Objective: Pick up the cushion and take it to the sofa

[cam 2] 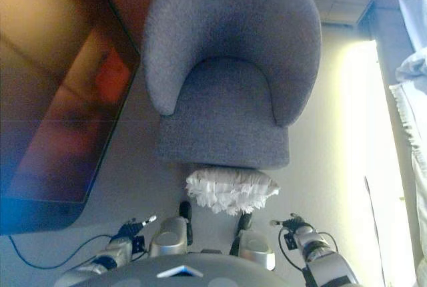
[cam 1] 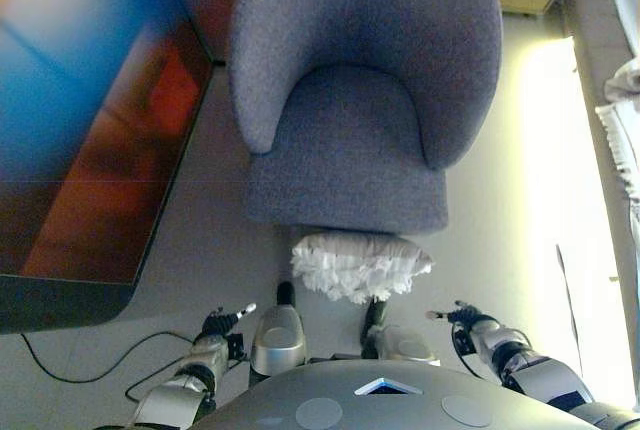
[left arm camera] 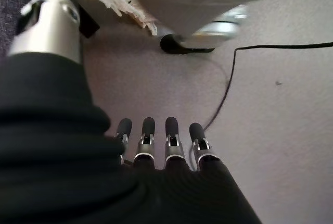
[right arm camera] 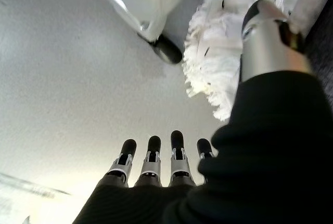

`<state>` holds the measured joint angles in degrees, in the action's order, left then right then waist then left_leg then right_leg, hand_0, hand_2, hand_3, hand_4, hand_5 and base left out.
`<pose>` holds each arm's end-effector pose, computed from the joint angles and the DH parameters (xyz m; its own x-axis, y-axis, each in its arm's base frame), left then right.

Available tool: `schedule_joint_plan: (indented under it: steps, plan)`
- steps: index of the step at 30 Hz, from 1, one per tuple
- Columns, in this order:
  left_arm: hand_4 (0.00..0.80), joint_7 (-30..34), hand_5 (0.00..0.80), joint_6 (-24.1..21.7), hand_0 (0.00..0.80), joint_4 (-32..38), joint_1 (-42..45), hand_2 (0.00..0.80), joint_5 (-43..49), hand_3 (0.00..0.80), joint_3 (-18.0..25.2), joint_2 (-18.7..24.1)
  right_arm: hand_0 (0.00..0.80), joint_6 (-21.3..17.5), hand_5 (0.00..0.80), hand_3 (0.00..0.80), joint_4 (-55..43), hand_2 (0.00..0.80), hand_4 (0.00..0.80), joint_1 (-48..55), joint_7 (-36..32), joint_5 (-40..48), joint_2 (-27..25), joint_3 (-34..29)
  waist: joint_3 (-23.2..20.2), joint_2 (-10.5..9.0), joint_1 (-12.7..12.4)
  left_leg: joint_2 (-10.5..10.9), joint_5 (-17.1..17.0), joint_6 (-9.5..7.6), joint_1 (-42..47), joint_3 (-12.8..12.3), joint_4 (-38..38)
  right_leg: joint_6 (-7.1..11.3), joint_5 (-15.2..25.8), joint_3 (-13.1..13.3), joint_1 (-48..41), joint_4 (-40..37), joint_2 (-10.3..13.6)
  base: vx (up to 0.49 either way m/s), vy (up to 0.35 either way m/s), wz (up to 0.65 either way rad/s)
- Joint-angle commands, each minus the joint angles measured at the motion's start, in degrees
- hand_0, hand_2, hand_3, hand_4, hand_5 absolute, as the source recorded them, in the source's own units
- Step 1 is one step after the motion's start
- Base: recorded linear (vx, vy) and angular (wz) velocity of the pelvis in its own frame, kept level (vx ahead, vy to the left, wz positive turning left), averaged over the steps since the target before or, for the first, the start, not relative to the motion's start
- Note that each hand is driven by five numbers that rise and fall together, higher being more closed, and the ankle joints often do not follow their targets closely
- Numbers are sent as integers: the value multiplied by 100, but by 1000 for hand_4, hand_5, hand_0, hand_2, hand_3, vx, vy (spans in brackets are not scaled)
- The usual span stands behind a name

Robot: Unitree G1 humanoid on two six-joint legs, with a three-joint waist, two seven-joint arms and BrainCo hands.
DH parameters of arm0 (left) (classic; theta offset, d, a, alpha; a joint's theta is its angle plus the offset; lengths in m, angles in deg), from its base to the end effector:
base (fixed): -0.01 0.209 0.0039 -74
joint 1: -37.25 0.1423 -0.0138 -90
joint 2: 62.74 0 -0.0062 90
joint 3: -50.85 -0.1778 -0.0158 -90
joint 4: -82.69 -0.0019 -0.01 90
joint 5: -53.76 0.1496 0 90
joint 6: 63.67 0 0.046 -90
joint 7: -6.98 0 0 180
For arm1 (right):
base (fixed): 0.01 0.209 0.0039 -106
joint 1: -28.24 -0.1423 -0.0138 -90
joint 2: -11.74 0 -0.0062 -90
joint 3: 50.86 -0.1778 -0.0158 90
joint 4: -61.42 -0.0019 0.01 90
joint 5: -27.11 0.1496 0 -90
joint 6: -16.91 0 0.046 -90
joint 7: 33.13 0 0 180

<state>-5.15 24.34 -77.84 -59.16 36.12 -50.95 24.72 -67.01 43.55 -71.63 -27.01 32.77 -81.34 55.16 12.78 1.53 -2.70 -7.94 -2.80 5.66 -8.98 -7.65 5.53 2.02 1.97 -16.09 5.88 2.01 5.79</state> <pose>0.1176 0.2165 -0.1115 0.4355 0.3465 -0.8308 -0.1631 0.9381 0.3057 0.1282 -0.2477 -0.1009 0.3762 -0.3415 -0.8613 -0.1387 0.8984 -0.4168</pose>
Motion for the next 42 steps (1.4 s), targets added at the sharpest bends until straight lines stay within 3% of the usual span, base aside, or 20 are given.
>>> schedule_joint_plan:
  steps: [1,7,13,17,22,25,30,36,39,42]
  plan:
    - [0,-384,0,-212,0,232,-840,0,566,0,-351,573,0,-291,0,0,-353,0,0,-751,378,314,-45,212,589,-133,95,60,631,-191,-827,23,1052,225,-563,284,770,988,592,-206,135,-5]
    - [0,-581,0,-60,0,551,-1944,0,931,0,-1079,1157,0,-424,0,0,-448,0,0,-1892,487,28,-566,443,1179,2,403,67,770,-163,-1964,-83,1675,390,-404,672,2071,1425,822,-141,132,-12]
    - [0,-624,0,-68,0,681,-2704,0,1296,0,-1598,1646,0,-527,0,0,-364,0,0,-2566,834,-11,-1280,440,1701,273,615,97,657,-175,-2915,-139,1907,303,-427,928,3238,2011,702,-128,68,-12]
    - [0,-759,0,-344,0,623,-2921,0,1193,0,-1687,1770,0,-523,0,0,-414,0,0,-2849,1036,65,-1589,560,1701,427,669,119,633,-215,-3742,-89,2201,176,-541,1092,4204,2522,596,-92,9,-1]
    - [0,-933,0,-544,0,607,-3094,0,1295,0,-1890,1810,0,-475,0,0,-508,0,0,-3250,1312,160,-1902,611,1701,598,730,159,858,-200,-4476,-95,2603,147,-578,1207,5082,2760,592,-23,13,-7]
    - [0,-931,0,-580,0,554,-3145,0,743,0,-1817,1731,0,-365,0,0,-477,0,0,-3473,1521,274,-1994,672,1701,678,758,123,913,-218,-4810,-168,2765,100,-578,1245,5471,2872,591,-2,50,-7]
    - [0,-275,0,-698,0,422,-3012,0,-262,0,-1443,1489,0,-358,0,0,-411,0,0,-3275,1847,345,-1888,441,1701,678,776,136,878,-206,-4904,-160,2686,126,-540,1279,5525,2761,521,54,29,-3]
    - [0,-241,0,-921,0,248,-3341,0,295,0,-1468,1638,0,-255,0,0,-378,0,0,-3256,1990,168,-2004,351,1701,597,825,131,811,-199,-5087,-150,2697,227,-448,1353,5766,2904,445,24,-12,-6]
    - [0,-440,0,-877,0,382,-3698,0,1053,0,-1748,1886,0,-262,0,0,-392,0,0,-3589,1889,40,-2232,408,1701,641,842,116,689,-232,-5461,-223,2705,230,-283,1366,6215,2933,476,-61,-26,0]
    - [0,-616,0,-691,0,459,-4028,0,1166,0,-2108,2129,0,-373,0,0,-373,0,0,-4147,1818,190,-2490,643,1701,766,851,65,727,-219,-5797,-292,2711,246,-311,1374,6693,3051,519,-64,20,8]
